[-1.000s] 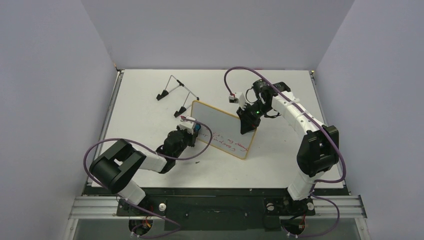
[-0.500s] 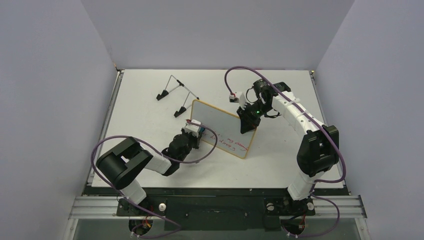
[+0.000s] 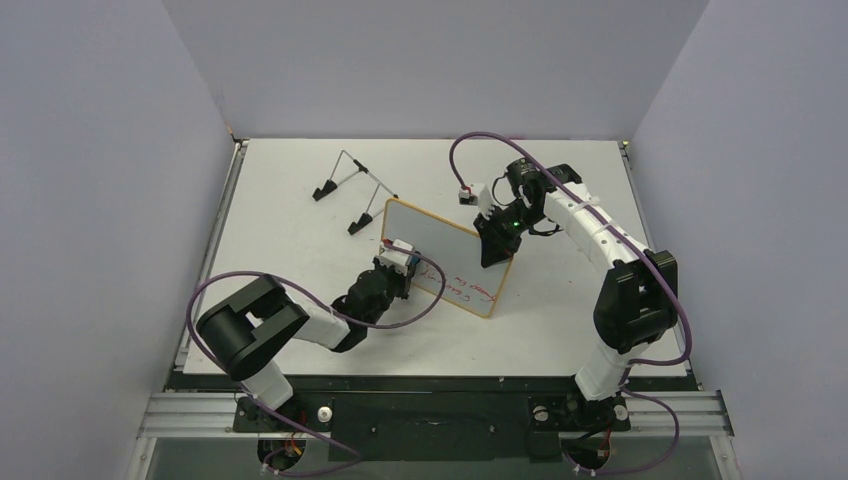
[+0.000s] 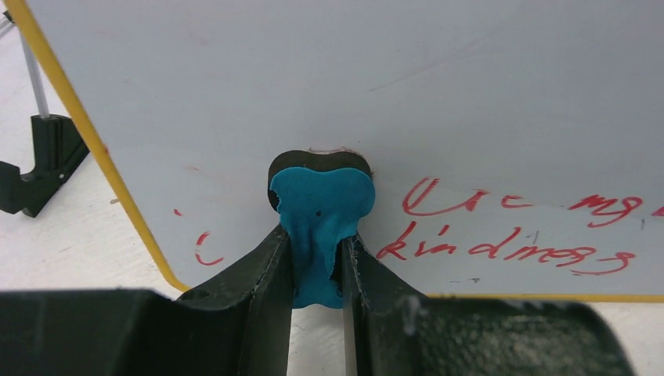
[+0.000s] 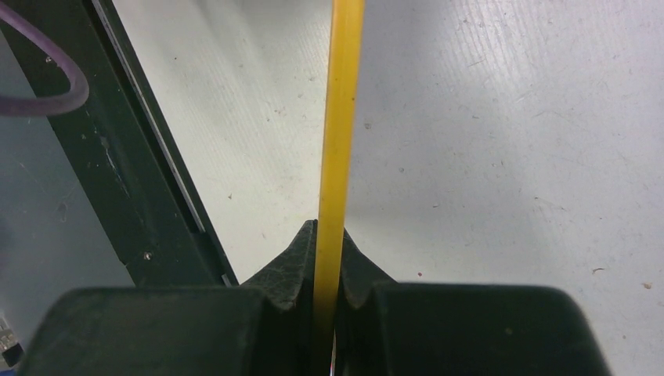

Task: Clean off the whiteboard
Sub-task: Erase the center of the board with the whiteboard.

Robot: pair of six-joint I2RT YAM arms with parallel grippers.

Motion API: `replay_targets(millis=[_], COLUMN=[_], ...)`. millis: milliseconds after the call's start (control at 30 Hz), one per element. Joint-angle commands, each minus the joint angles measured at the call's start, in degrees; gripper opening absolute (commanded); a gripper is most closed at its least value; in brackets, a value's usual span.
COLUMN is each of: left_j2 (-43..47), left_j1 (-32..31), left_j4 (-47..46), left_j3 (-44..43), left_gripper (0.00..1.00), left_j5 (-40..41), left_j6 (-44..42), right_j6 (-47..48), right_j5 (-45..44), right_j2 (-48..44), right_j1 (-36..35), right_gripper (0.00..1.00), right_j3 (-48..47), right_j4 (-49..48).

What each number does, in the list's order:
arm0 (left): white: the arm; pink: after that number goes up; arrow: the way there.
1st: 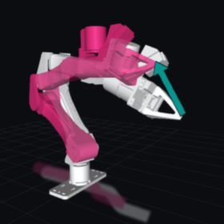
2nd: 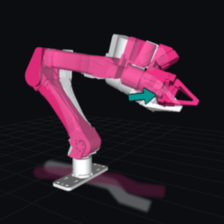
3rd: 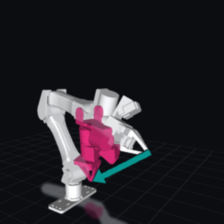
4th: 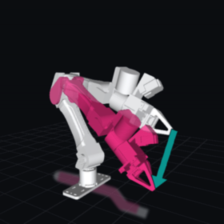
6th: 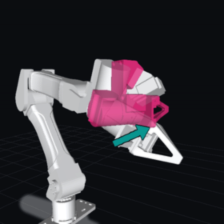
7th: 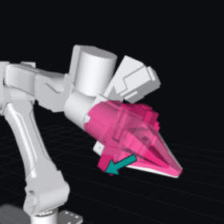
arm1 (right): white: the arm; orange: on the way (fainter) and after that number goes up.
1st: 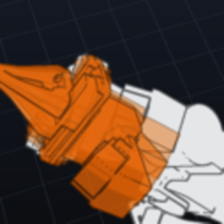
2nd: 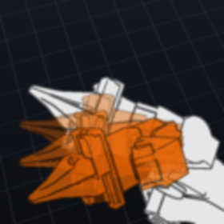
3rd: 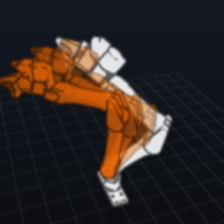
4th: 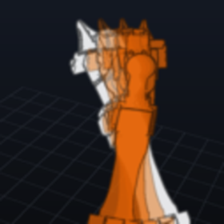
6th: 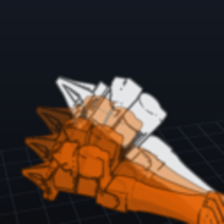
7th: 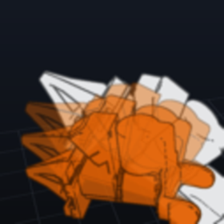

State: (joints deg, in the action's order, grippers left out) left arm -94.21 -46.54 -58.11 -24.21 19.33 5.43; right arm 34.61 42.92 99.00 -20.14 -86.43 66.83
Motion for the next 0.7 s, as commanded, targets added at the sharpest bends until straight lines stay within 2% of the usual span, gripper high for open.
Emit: replay_targets(millis=[0, 167, 333, 433, 667], left_j2=[-0.93, 2.26, 4.43, 3.54, 1.56], left_j1=[-1.64, 2.23, 5.38, 4.81, -1.09], left_j4=[-2.54, 2.68, 5.93, 7.02, 6.20], left_j3=[-2.33, -0.95, -0.03, -1.53, -4.17], left_gripper=[0.00, 0.00, 0.00, 0.00, 0.00], left_j5=[-0.02, 4.03, 2.47, 0.64, -2.55], left_j6=[0.72, 4.36, 7.27, 7.76, 4.63], right_j6=[2.22, 2.30, 2.30, 2.30, 2.28], right_j5=[4.72, 4.76, 4.79, 4.75, 4.69], right_j2=[0.29, 0.27, 0.36, 0.43, 0.48], right_j1=[-1.26, -1.24, -1.23, -1.29, -1.30], right_gripper=[0.00, 0.00, 0.00, 0.00, 0.00], right_j3=[0.52, 0.54, 0.50, 0.47, 0.49], right_j4=[1.83, 1.84, 1.83, 1.88, 1.84])
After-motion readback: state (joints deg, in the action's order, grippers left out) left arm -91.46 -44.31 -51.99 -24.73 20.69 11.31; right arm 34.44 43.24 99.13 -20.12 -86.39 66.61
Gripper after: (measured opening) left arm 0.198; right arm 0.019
